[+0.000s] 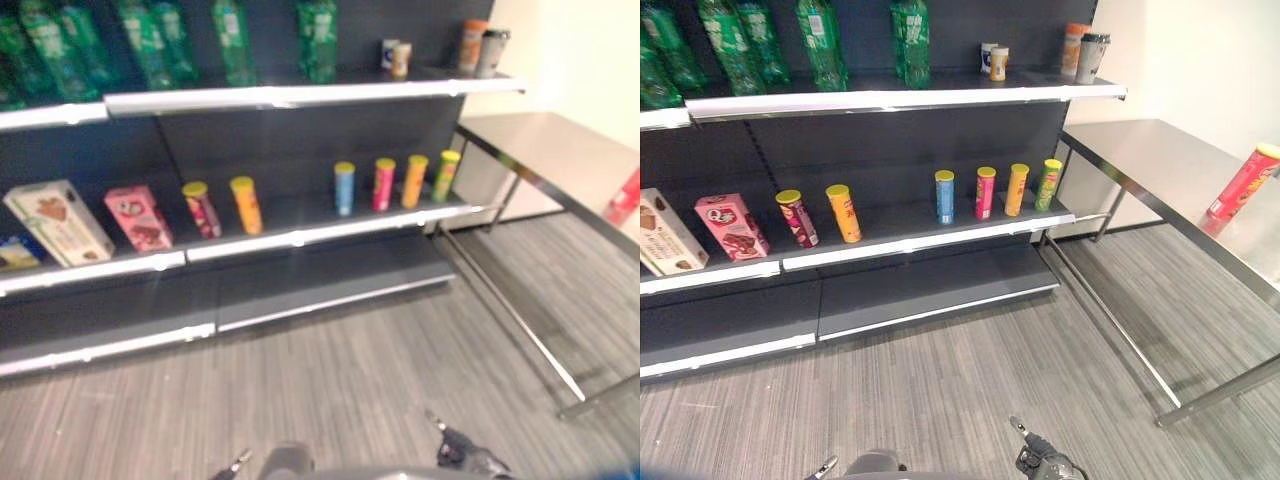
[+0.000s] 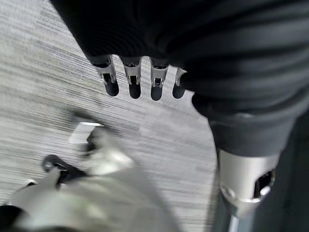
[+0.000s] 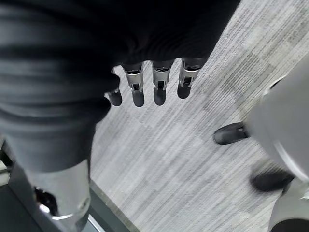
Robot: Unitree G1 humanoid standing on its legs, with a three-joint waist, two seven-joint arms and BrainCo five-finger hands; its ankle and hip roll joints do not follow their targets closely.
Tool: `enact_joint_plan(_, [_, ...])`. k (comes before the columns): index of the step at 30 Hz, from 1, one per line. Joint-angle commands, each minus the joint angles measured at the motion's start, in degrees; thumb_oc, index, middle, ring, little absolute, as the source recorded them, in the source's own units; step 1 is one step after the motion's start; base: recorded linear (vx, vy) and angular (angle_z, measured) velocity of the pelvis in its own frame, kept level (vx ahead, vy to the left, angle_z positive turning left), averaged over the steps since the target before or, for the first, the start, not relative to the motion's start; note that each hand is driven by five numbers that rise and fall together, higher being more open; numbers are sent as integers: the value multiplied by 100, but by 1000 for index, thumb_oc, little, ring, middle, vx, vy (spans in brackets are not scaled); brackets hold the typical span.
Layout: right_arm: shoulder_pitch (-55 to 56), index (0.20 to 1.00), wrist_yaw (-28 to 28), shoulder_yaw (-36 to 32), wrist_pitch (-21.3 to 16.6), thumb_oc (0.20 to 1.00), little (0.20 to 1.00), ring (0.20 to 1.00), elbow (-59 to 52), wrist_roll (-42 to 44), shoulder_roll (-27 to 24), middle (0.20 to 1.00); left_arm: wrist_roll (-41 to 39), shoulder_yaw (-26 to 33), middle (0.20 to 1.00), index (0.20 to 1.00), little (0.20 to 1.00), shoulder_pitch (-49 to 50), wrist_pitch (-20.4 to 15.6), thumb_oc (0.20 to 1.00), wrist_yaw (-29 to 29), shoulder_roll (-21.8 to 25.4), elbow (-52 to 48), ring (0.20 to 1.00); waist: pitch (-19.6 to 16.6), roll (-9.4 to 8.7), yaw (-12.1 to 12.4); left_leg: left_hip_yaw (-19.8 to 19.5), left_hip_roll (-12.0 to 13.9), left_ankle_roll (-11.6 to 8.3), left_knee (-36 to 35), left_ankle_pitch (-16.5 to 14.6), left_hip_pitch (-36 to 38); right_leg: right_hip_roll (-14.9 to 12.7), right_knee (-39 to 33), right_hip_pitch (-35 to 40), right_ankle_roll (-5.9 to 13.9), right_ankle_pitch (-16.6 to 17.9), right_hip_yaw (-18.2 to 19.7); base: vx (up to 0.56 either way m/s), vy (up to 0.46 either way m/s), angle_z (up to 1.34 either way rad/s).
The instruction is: Put the goods on the table back onto the shelves and tidy them up.
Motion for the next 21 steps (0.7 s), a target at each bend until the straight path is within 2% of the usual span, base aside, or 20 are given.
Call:
enact_joint_plan(1, [-35,1000,-71,-233,-208,1000,1000,1000,29,-21,-152,1000,-470,138,1000,1000,1000,-290,-161,1000,-53,-105,161,1000,332,166,179,-672,-636,328,-1080,1088,162,27,-329,478,708,-68,40,342,134,-102])
enact_joint_plan(3, [2,1000,-72,-280,-211,1000,1000,1000,105,-31,-187,1000,-454,74,1000,1000,1000,-368,-209,1000,-39,-107,183,1000,363,254,169,-1195,-867,215,-1550,1365,13,203,-252,567,662,-197,485,313,138,-107])
enact_joint_plan(5, [56,1000,-38,-367,-184,1000,1000,1000,200,15,-235,1000,-395,3,1000,1000,1000,-398,-215,1000,-66,-136,211,1000,390,318,160,-1312,-930,169,-1726,1542,-59,286,-195,674,656,-312,893,287,189,-165])
enact_joint_plan(6, [95,1000,-17,-414,-174,1000,1000,1000,232,58,-245,1000,-399,39,1000,1000,1000,-368,-195,1000,-89,-133,243,1000,382,343,152,-1349,-935,173,-1631,1607,-73,300,-162,723,657,-361,1057,344,343,-158])
enact_joint_plan(7, [168,1000,63,-561,-125,1000,1000,1000,361,114,-255,1000,-309,98,1000,1000,1000,-264,-150,1000,-132,-168,390,1000,300,350,153,-1420,-893,189,-1382,1694,18,229,-88,822,717,-431,1411,256,272,-150])
enact_joint_plan(8, [172,1000,66,-560,-126,1000,1000,1000,362,114,-256,1000,-308,98,1000,1000,1000,-260,-151,1000,-134,-169,391,1000,300,349,175,-1396,-888,196,-1382,1688,25,223,-87,826,720,-432,1434,357,399,-111])
enact_joint_plan(9, [290,1000,147,-642,-92,1000,1000,1000,417,185,-235,1000,-155,83,1000,1000,1000,-207,-134,1000,-183,-170,463,1000,205,329,133,-1316,-845,258,-1249,1644,186,80,87,868,780,-492,1547,183,198,-131])
enact_joint_plan(11, [331,1000,216,-621,-68,1000,1000,1000,454,142,-193,1000,3,35,1000,1000,1000,-197,-146,1000,-217,-128,460,1000,160,276,158,-1203,-809,302,-1231,1569,294,-20,270,846,840,-523,1606,247,225,-146])
enact_joint_plan(12, [348,1000,266,-588,-54,1000,1000,1000,478,29,-182,1000,184,-36,1000,1000,1000,-212,-154,1000,-221,-89,445,1000,104,233,182,-1078,-765,362,-1230,1511,377,-118,524,761,945,-520,1611,294,261,-102])
enact_joint_plan(13, [324,1000,287,-548,-60,1000,1000,1000,413,-65,-139,1000,285,-88,1000,1000,1000,-231,-178,1000,-199,-5,368,1000,88,234,250,-773,-592,467,-1327,1425,568,-257,1194,365,1187,-381,1439,187,180,-82])
enact_joint_plan(14, [324,1000,287,-549,-60,1000,1000,1000,413,-65,-140,1000,285,-88,1000,1000,1000,-231,-178,1000,-199,-5,368,1000,83,236,255,-770,-588,466,-1328,1426,563,-254,1195,357,1186,-379,1444,128,179,-126])
enact_joint_plan(15, [223,1000,301,-507,-112,1000,1000,1000,253,-125,-101,1000,382,-159,1000,1000,1000,-284,-166,1000,-190,58,309,1000,242,288,246,-441,-411,596,-1355,1262,778,-666,2047,-176,1371,-6,718,59,171,-161])
enact_joint_plan(16, [219,1000,314,-489,-130,1000,1000,1000,183,-140,-96,1000,451,-193,1000,1000,1000,-294,-167,1000,-191,54,320,1000,305,362,204,-261,-302,656,-1367,1188,869,-888,2429,-369,1330,7,248,55,173,-174])
enact_joint_plan(17, [217,1000,313,-490,-130,1000,1000,1000,182,-140,-99,1000,452,-192,1000,1000,1000,-297,-167,1000,-191,51,321,1000,286,373,203,-266,-291,654,-1371,1201,844,-877,2417,-391,1330,27,245,72,256,-141])
enact_joint_plan(18, [238,1000,304,-354,-162,1000,1000,1000,-22,-381,-57,1000,768,-299,1000,1000,1000,-277,-124,1000,-198,23,426,1000,302,505,166,207,-46,706,-1488,1070,1067,-1514,2846,-599,1197,11,-784,53,173,-108])
enact_joint_plan(19, [238,1000,303,-354,-162,1000,1000,1000,-22,-381,-57,1000,768,-299,1000,1000,1000,-276,-124,1000,-198,23,426,1000,299,507,165,205,-44,706,-1488,1071,1063,-1511,2842,-600,1197,14,-787,95,207,-108])
enact_joint_plan(20, [256,1000,290,-322,-160,1000,1000,1000,-105,-465,-59,1000,867,-307,1000,1000,1000,-251,-95,1000,-241,9,428,1000,248,518,148,383,26,710,-1597,1027,1157,-1746,2727,-562,1168,-9,-1183,171,28,-122])
enact_joint_plan(21, [287,1000,307,-407,-151,1000,1000,1000,-147,-372,-96,1000,935,-283,1000,1000,1000,-260,-80,1000,-288,13,410,1000,182,403,136,777,130,649,-1838,865,1385,-1768,1842,-503,1222,-62,-1683,169,29,-109])
